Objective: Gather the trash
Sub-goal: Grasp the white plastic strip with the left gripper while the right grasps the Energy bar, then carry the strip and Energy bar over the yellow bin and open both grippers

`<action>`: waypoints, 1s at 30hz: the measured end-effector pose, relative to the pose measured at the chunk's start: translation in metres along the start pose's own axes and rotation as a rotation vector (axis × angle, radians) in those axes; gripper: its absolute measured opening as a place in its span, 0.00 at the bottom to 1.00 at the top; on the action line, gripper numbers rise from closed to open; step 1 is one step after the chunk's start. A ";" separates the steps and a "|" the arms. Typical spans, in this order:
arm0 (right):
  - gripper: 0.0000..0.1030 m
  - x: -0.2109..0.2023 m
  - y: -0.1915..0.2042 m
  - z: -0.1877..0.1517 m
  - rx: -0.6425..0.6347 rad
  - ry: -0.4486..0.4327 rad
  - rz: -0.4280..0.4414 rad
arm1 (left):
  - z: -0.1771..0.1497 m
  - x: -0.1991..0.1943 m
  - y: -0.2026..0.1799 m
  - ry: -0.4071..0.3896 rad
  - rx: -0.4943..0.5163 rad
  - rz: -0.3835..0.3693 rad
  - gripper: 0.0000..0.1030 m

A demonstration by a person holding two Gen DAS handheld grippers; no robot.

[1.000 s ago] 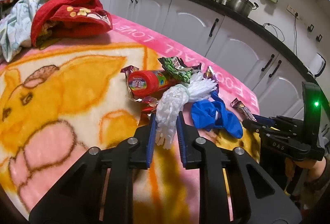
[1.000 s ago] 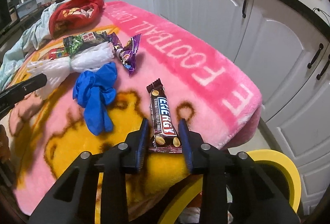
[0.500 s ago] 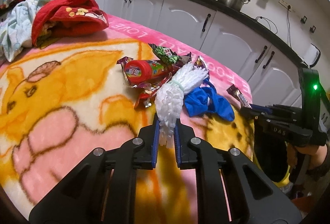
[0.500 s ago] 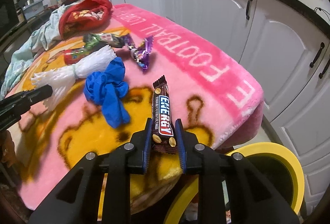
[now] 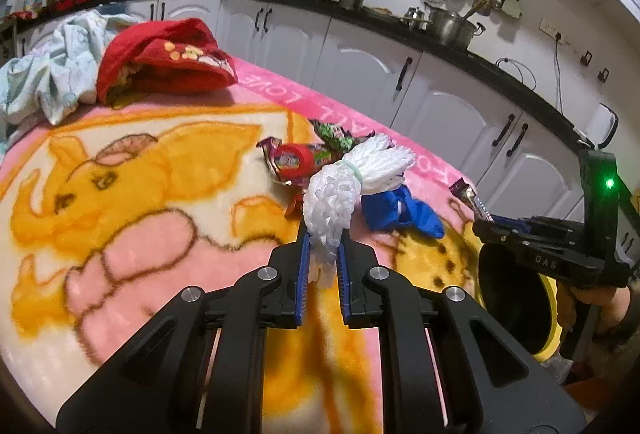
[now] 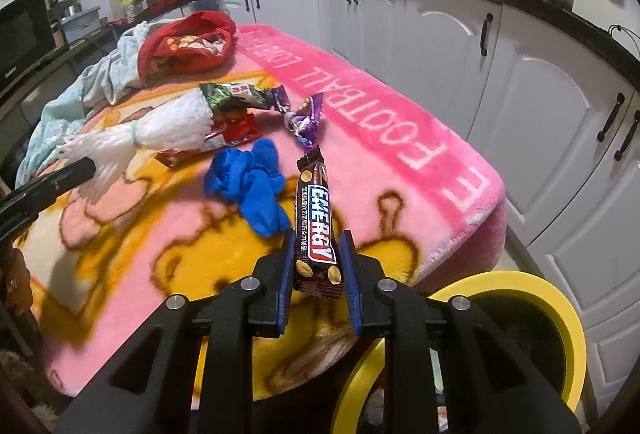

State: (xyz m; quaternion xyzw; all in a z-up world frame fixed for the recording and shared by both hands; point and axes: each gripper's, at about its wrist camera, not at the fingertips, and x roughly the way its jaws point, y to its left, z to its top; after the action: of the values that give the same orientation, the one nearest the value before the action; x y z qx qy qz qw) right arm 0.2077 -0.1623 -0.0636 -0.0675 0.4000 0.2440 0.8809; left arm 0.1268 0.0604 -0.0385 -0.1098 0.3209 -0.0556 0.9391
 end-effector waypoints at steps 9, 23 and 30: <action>0.21 -0.023 0.003 -0.002 0.000 -0.033 0.007 | 0.003 -0.012 -0.015 -0.026 0.027 -0.033 0.07; 0.21 -0.077 -0.028 -0.013 0.084 -0.123 -0.018 | 0.010 -0.013 -0.062 -0.037 0.110 -0.099 0.07; 0.21 -0.096 -0.047 -0.025 0.131 -0.149 -0.047 | 0.007 -0.008 -0.090 -0.028 0.158 -0.133 0.07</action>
State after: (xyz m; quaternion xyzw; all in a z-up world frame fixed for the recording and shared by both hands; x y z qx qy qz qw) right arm 0.1604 -0.2473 -0.0132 -0.0006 0.3469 0.2010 0.9161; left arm 0.1217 -0.0245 -0.0068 -0.0572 0.2944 -0.1415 0.9434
